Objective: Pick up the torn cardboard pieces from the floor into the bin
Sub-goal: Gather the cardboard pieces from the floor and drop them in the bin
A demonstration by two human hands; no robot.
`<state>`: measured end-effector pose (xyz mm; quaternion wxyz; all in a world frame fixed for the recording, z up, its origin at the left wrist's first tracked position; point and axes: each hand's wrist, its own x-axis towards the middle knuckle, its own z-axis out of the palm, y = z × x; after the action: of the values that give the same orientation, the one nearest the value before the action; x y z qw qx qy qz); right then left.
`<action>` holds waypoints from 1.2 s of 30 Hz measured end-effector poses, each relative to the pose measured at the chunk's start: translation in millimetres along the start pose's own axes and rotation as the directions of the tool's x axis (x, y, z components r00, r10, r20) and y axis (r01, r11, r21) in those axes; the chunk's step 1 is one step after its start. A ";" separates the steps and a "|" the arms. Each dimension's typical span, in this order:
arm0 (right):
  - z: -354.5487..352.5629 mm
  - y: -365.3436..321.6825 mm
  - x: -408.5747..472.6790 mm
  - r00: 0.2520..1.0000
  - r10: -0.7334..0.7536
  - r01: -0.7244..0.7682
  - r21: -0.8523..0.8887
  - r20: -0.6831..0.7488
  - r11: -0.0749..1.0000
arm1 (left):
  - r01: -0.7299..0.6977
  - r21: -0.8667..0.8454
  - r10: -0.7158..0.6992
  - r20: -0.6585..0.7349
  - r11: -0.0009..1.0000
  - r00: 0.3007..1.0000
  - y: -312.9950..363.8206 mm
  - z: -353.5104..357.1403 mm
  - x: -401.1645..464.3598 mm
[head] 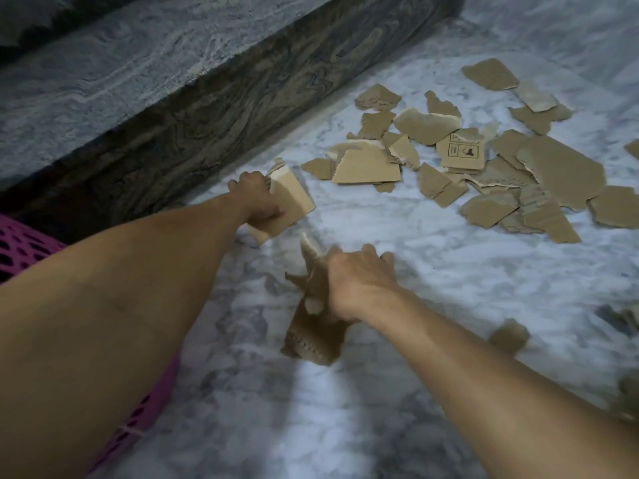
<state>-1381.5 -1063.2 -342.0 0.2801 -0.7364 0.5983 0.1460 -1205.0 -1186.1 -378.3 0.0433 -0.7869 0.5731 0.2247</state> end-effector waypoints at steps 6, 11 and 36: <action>50.4 -18.5 -6.8 0.996 -0.077 0.074 -0.061 -0.042 0.995 | 0.043 -0.212 -0.042 0.008 0.976 0.999 2.4 7.3 -13.1; 64.0 -31.0 -16.4 0.997 -0.074 0.071 -0.097 -0.024 0.993 | 0.067 -0.263 -0.069 -0.001 0.962 0.998 -3.4 15.1 -29.9; 63.7 -52.6 -43.7 0.998 -0.004 -0.005 -0.141 -0.064 0.990 | 0.175 -0.517 -0.261 -0.099 0.838 0.960 -56.4 -30.7 -152.6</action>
<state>-1333.7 -984.1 -356.5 0.2082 -0.7585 0.5952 0.1642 -1180.6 -1042.3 -300.0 -0.1854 -0.8469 0.4025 0.2939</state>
